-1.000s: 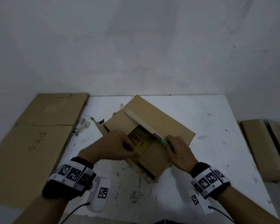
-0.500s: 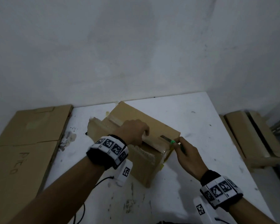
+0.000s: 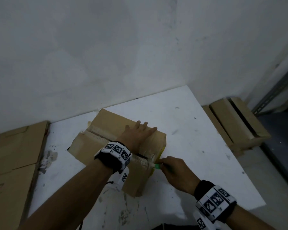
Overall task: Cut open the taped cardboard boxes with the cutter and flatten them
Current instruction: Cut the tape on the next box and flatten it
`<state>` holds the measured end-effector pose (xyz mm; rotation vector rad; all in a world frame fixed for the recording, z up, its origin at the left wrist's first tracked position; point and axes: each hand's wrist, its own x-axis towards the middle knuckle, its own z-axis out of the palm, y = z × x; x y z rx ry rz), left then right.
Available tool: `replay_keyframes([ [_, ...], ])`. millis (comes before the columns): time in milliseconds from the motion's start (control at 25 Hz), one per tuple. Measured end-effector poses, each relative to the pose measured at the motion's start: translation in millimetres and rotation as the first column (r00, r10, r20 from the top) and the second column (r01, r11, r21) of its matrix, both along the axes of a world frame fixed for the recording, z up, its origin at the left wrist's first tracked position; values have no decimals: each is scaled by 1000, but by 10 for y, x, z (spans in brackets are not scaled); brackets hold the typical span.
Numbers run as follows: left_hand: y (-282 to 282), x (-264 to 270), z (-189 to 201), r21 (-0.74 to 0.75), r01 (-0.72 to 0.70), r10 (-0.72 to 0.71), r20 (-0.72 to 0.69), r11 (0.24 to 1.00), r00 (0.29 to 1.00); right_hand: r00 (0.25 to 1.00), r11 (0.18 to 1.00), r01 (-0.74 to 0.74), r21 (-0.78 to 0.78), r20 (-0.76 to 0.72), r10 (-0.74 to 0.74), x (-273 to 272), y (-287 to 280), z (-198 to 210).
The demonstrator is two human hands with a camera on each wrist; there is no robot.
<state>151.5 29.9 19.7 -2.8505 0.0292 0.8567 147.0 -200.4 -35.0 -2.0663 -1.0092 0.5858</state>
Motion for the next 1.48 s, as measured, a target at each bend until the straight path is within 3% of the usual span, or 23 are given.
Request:
replay_keyframes([
  [240, 106, 57, 105, -167, -56, 37, -114, 984, 993, 989, 972, -106, -210, -122, 82, -62, 64, 123],
  [480, 99, 128, 168, -202, -85, 52, -164, 976, 985, 996, 954, -58, -295, -81, 35, -6, 136, 111],
  [1080, 78, 177, 220, -204, -113, 77, -179, 973, 981, 997, 973, 79, -218, -5, -82, -21, 2, 212],
  [1320, 57, 172, 277, -203, -102, 62, -198, 974, 978, 999, 957, -32, -288, 12, 37, 31, 148, 179],
  [1480, 57, 147, 281, -203, -101, 60, -199, 974, 978, 999, 951, 9, -309, 53, 7, -34, 279, 157],
])
